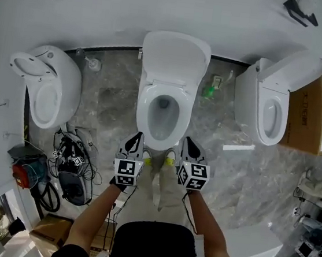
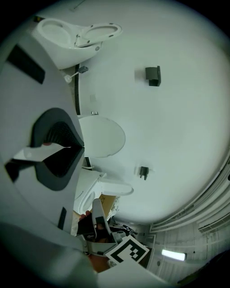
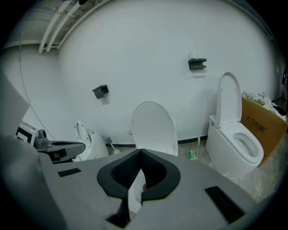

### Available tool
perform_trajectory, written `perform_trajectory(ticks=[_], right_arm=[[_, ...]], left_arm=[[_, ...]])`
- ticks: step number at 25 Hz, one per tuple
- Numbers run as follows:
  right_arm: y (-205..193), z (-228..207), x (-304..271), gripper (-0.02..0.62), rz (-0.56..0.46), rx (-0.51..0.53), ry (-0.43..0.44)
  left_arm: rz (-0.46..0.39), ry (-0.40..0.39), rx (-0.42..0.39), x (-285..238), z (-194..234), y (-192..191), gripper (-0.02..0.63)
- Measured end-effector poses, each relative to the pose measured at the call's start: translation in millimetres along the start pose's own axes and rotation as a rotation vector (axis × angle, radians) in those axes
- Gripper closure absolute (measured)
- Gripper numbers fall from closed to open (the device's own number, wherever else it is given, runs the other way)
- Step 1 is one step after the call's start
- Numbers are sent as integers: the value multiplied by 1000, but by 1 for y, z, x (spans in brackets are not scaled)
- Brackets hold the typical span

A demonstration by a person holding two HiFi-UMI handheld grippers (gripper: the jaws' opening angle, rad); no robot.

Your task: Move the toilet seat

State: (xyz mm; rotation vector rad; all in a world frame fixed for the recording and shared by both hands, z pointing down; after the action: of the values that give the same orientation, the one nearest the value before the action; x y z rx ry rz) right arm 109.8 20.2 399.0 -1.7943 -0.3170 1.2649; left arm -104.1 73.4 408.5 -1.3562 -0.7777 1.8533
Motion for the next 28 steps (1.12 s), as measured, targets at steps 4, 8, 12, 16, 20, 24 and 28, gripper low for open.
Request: perform_trajectory(ticks=[4, 8, 12, 16, 20, 24, 28], right_arm=[[-36, -7, -30, 568, 50, -16, 15], [-71, -12, -62, 568, 94, -46, 23], [-102, -16, -94, 568, 122, -57, 16], [-135, -18, -121, 568, 147, -70, 33], [-167, -22, -140, 568, 168, -73, 18], [-195, -24, -153, 568, 199, -78, 3], [-218, -24, -167, 568, 223, -64, 5]], left_arm=[[44, 19, 66, -36, 14, -32, 586], [80, 14, 111, -63, 29, -66, 586], [130, -68, 180, -86, 40, -104, 586], [184, -23, 154, -103, 58, -142, 586], [210, 7, 146, -118, 75, -171, 586], [236, 21, 120, -130, 87, -197, 586], [255, 35, 117, -143, 98, -217, 586]])
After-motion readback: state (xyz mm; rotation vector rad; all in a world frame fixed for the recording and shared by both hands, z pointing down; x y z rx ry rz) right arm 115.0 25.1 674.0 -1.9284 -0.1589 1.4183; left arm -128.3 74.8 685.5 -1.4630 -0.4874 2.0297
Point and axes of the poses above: the fingertips, and each gripper's own axes: x backward along the fingers, z to its left, y out of its top, the point moved 6 cm from there along x, backward along the fingers, and after that the axes turned 12 degrees about x, right-handed, at the moved point
